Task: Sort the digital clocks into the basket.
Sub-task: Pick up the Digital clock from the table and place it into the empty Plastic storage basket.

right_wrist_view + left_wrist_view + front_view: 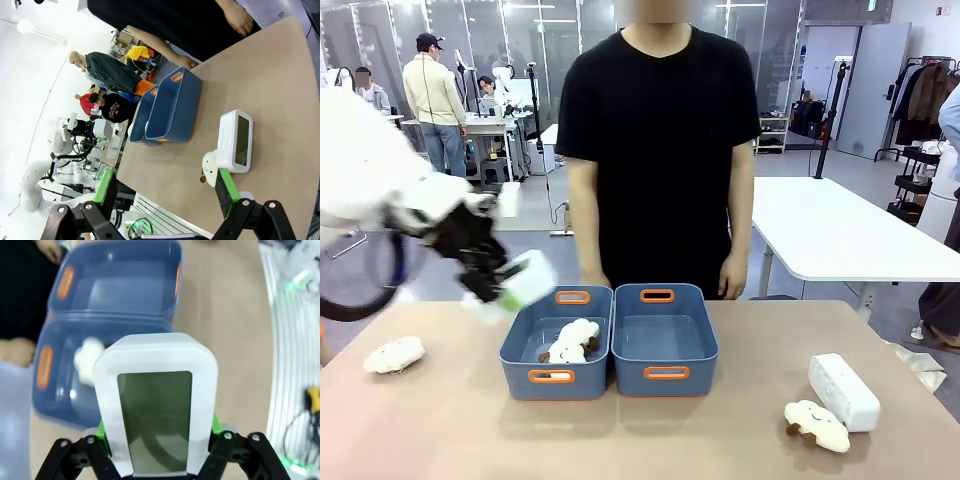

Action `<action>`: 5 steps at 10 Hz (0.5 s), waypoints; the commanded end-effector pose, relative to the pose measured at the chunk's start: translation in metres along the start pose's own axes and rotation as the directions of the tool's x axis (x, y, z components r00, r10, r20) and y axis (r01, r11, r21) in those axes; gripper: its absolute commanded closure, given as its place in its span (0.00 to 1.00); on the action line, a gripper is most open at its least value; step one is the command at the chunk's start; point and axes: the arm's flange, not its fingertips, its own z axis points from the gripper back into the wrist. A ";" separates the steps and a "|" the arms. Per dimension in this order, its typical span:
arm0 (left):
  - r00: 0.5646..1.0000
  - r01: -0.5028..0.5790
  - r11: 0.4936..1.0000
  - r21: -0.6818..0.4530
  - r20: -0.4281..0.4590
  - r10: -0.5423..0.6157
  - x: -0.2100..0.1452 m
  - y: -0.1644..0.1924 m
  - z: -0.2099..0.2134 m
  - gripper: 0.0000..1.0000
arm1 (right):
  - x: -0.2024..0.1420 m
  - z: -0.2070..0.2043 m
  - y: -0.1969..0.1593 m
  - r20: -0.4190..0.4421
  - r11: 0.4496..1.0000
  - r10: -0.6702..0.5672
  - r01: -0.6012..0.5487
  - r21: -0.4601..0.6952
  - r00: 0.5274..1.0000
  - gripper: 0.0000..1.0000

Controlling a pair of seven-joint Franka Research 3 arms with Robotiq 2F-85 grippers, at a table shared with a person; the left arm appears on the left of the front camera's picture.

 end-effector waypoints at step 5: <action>0.998 0.028 0.998 0.064 0.056 -0.032 0.143 0.020 -0.156 0.29 | -0.001 0.001 0.001 0.002 1.000 0.006 -0.006 0.007 1.000 0.00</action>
